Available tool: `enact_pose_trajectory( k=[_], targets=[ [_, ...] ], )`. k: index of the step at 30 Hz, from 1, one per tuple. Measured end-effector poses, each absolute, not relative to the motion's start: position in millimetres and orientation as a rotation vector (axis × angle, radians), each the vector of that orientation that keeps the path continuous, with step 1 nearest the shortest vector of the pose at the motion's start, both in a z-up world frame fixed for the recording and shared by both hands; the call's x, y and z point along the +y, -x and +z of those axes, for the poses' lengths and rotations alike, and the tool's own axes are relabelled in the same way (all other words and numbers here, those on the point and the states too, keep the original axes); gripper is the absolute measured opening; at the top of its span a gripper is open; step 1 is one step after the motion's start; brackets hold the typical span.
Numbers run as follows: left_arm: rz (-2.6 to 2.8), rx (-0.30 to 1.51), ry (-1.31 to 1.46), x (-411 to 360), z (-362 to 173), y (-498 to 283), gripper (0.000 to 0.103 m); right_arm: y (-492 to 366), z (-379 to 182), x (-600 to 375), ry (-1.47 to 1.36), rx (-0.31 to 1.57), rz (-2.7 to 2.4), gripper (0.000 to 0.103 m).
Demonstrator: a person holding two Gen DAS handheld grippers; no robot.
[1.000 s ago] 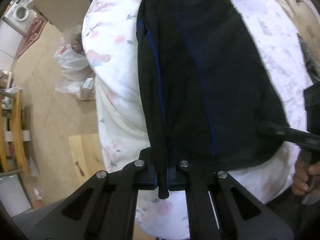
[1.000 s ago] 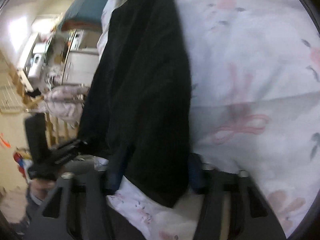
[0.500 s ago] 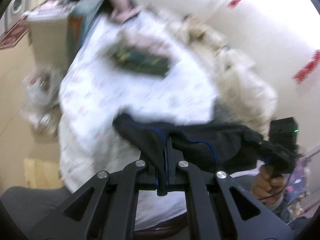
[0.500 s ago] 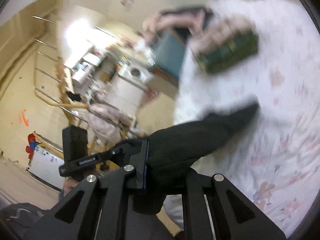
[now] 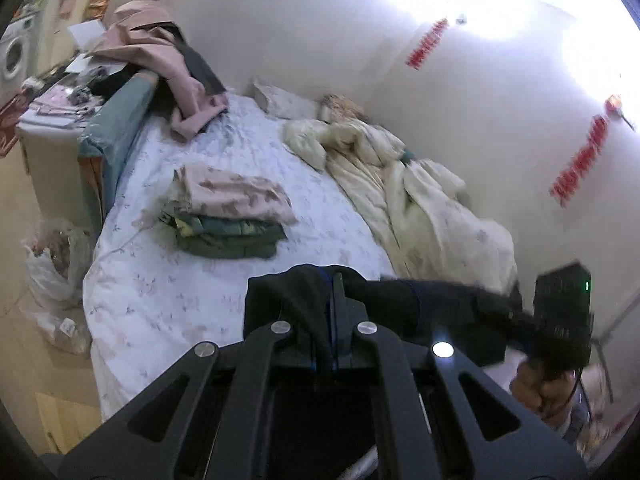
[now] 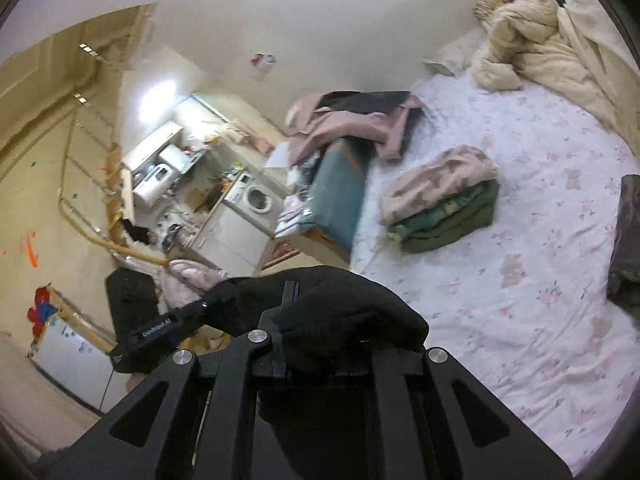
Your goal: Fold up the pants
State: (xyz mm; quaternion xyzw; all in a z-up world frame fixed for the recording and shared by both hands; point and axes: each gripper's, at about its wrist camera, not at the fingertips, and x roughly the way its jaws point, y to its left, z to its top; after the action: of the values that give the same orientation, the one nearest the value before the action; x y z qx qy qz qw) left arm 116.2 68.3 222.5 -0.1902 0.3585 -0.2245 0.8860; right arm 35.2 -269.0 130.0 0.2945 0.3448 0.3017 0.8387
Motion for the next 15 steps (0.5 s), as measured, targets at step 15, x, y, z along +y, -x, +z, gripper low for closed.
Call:
enact_pose_trajectory(
  k=[15],
  targets=[
    [-0.278, 1.116, 0.228, 25.9, -22.3, -91.1, 0.002, -45.0, -117.4, -281.6, -0.736, 1.15, 0.423, 0.011]
  ],
)
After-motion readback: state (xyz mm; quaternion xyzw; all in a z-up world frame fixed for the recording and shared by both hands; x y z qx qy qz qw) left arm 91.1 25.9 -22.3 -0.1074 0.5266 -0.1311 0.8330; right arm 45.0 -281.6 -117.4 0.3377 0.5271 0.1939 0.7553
